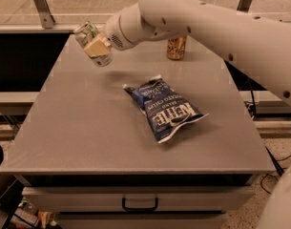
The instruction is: Knock 7up can over
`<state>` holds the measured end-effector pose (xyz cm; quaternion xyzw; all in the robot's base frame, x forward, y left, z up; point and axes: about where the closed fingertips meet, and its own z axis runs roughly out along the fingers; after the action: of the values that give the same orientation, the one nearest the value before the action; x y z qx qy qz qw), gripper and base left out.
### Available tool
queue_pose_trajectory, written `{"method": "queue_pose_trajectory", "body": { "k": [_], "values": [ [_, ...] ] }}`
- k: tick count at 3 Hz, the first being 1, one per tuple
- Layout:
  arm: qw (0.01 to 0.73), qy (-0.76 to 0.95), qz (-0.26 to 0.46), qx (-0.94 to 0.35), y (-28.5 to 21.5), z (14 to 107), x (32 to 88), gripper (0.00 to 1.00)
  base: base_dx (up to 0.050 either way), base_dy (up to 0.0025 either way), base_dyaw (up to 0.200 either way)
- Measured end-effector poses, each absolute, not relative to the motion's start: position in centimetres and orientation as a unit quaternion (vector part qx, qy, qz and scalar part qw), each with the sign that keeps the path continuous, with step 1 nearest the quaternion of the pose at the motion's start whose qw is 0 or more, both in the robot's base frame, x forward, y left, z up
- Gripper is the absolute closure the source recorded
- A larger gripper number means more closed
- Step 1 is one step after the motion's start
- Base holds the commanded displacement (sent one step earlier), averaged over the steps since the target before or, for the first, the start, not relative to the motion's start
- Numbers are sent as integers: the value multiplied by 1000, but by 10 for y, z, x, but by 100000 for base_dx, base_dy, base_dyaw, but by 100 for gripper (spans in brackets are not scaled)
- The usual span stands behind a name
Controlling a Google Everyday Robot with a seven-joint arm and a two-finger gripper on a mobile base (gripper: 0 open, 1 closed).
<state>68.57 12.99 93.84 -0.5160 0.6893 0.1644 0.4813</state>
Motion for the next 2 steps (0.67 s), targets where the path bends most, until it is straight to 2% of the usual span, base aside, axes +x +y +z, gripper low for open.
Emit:
{"method": "queue_pose_trajectory", "body": {
  "k": [2],
  "values": [
    [405,718,87,-559,120,922,672,100,0,0,0]
  ]
}}
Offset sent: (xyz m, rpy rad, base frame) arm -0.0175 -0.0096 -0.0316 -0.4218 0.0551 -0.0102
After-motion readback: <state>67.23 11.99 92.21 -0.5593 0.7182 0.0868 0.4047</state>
